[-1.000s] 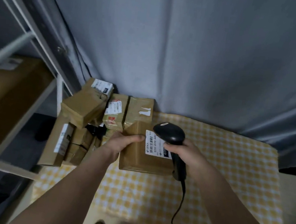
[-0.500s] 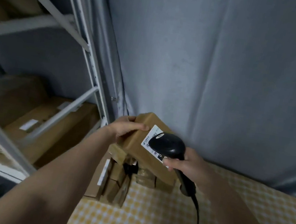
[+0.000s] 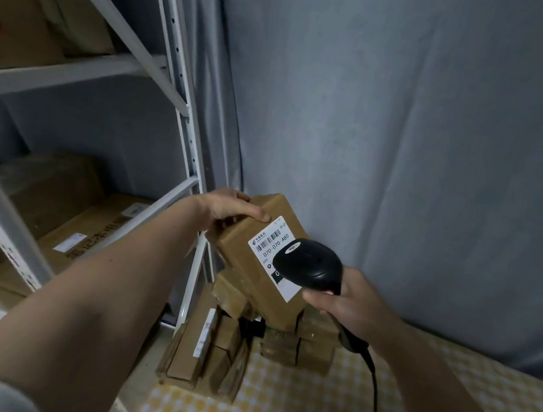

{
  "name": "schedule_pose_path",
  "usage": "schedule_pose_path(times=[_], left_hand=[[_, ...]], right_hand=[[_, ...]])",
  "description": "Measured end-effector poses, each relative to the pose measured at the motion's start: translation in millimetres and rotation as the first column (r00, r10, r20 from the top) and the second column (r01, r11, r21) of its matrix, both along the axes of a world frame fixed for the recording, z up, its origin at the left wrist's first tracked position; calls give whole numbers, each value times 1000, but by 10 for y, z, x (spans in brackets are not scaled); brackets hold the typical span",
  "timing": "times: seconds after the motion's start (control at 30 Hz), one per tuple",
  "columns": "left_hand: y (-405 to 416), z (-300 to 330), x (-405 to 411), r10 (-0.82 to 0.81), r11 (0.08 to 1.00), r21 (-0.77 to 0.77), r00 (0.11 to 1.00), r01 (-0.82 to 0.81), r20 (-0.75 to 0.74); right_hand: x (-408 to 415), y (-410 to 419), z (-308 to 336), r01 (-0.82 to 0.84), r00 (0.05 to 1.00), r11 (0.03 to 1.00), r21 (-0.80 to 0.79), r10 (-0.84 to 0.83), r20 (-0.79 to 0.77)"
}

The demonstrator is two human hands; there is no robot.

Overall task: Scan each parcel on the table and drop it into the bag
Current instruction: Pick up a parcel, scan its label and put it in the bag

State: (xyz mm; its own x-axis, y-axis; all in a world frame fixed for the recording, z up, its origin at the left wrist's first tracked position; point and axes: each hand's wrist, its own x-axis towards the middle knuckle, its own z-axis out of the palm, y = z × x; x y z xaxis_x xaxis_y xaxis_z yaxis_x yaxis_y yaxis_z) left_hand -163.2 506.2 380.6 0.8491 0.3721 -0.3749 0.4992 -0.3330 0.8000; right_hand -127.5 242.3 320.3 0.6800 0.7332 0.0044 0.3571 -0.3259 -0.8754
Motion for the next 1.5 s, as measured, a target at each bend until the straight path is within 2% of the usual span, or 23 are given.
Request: schedule_pose_path(times=[0.17, 0.57, 0.63, 0.73, 0.8, 0.9, 1.0, 1.1, 1.2, 1.33, 1.5], left_hand=[[80, -74, 24, -23, 1000, 2, 998, 23, -54], [20, -172, 47, 17, 999, -28, 998, -19, -60], [-23, -191, 43, 44, 998, -42, 997, -47, -59], [-140, -293, 36, 149, 980, -131, 988, -152, -34], [-279, -493, 38, 290, 928, -243, 957, -281, 2], [-561, -882, 44, 484, 786, -444, 875, -430, 10], [-890, -1192, 26, 550, 611, -642, 831, -463, -76], [-1172, -1448, 92, 549, 538, -708, 827, -458, -118], [-1498, -1557, 204, 535, 531, -736, 840, -421, -94], [-1904, -1659, 337, 464, 560, -747, 883, -358, -75], [-2379, -1837, 516, 324, 692, -670, 945, -268, -43]], right_hand=[[9, -6, -22, -9, 1000, 999, -32, 9, 17], [79, -48, -106, -49, 999, 997, -57, 49, -10], [100, -71, -129, -37, 999, 999, -36, 36, -12], [108, -136, -162, 1, 994, 998, 58, 6, -113], [100, -201, -190, 42, 984, 993, 109, -22, -177], [134, -305, -281, 173, 954, 974, 143, -130, -271], [207, -443, -410, 299, 909, 945, 131, -241, -340], [273, -615, -522, 402, 836, 905, 135, -303, -457], [315, -784, -593, 449, 778, 880, 155, -300, -552], [408, -1034, -705, 522, 728, 837, 163, -338, -596], [618, -1530, -849, 619, 658, 780, 86, -456, -599]])
